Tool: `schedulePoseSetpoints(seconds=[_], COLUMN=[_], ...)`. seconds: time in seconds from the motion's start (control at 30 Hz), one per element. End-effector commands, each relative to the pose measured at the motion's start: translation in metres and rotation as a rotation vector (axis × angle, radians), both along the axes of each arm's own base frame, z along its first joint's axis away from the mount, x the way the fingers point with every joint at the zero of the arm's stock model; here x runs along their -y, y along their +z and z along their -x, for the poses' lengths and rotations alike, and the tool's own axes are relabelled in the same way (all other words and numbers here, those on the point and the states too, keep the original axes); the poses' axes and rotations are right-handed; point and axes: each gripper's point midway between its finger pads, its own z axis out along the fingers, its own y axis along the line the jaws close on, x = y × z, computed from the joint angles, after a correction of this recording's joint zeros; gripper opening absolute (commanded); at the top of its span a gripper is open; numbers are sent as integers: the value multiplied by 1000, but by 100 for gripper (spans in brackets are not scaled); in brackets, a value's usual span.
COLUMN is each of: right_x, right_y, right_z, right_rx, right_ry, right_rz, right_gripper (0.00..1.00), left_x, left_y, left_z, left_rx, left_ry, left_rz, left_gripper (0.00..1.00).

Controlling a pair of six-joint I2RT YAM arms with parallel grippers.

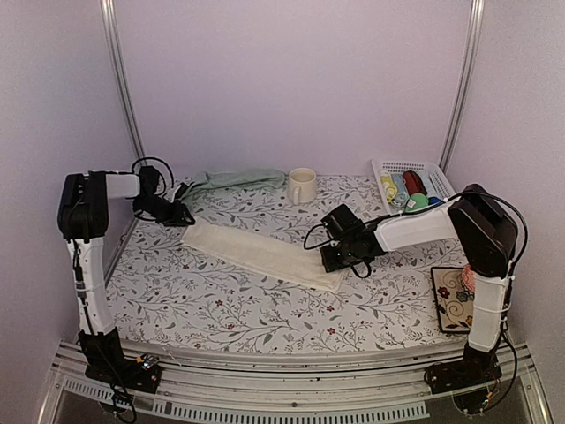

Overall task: Roll the towels
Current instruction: Pick up the towel from the center of the board.

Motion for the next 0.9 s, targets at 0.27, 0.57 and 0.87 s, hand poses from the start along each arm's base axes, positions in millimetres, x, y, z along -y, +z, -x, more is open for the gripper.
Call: schedulePoseSetpoints(seconds=[0.27,0.57,0.87], right_x=[-33,-45,-81], right_y=[40,51,58], right_z=[28,53,34], right_rx=[88,176,245], right_ry=[216,339,345], right_rz=[4,177,178], right_gripper=[68,69,47], left_x=[15,66,119], left_y=[91,82,50], left_z=[23,40,27], left_rx=[296,323,216], left_ry=[-138,-301,-362], left_rz=[-147,-163,-104], left_gripper=[79,78,55])
